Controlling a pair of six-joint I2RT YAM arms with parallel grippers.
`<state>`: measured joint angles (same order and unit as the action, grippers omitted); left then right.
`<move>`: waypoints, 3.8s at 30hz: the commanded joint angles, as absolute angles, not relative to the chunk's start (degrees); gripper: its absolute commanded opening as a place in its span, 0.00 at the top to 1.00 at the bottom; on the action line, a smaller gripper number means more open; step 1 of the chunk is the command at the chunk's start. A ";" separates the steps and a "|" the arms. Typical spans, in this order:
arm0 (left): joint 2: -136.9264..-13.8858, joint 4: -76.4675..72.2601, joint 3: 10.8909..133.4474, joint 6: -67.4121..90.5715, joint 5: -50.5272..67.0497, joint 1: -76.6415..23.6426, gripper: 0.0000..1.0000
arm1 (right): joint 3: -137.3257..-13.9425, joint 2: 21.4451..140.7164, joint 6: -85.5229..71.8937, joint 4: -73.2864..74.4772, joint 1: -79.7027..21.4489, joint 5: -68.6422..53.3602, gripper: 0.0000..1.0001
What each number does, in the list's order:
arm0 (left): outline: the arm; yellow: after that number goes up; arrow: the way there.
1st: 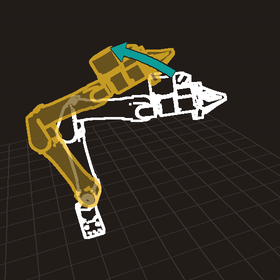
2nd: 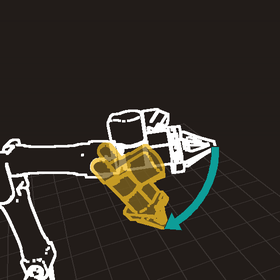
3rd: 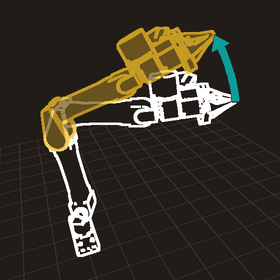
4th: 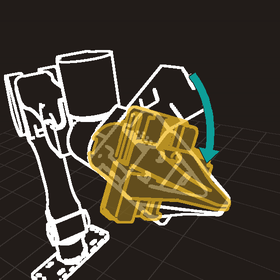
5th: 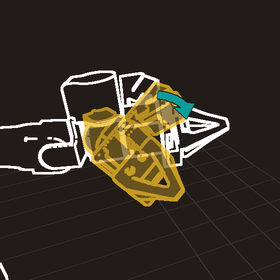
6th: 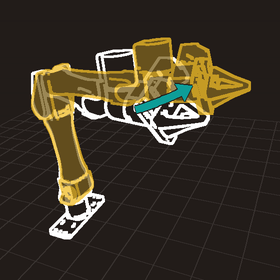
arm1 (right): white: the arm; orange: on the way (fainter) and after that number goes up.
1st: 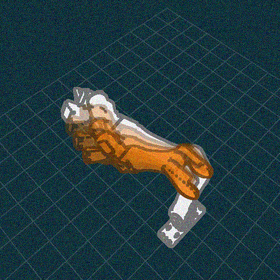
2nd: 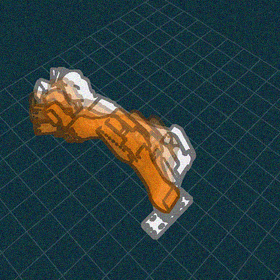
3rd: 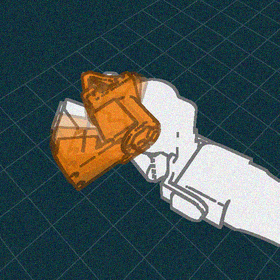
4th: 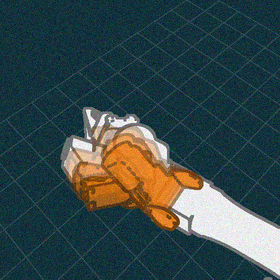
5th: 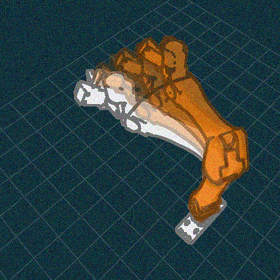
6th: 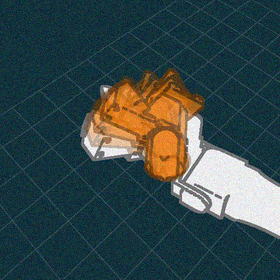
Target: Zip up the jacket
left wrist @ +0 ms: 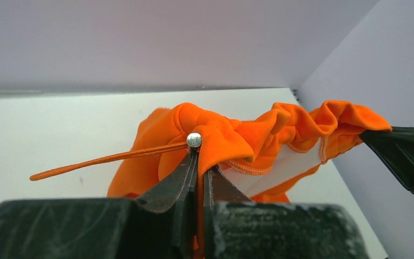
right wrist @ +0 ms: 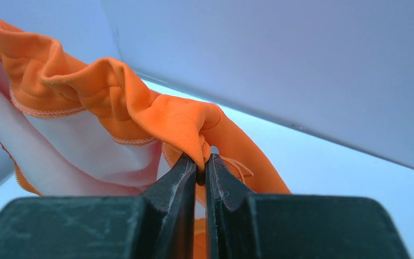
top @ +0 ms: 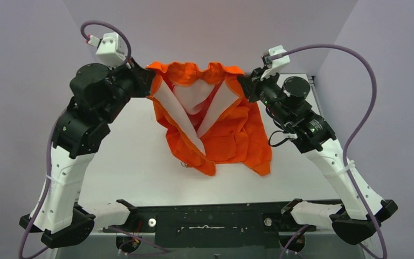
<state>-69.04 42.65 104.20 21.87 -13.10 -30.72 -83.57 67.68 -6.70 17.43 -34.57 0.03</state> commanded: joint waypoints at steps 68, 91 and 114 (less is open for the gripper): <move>-123.59 31.50 131.59 23.26 -13.75 -17.36 0.26 | -113.08 115.65 -20.53 9.57 -12.76 -8.80 0.11; -79.38 26.02 72.87 30.77 -12.43 -35.02 0.19 | -59.34 69.70 -21.12 11.26 -28.62 -0.76 0.08; -71.89 24.99 47.12 41.66 -17.46 -55.47 0.23 | -40.94 60.82 -32.31 15.72 -46.76 11.19 0.13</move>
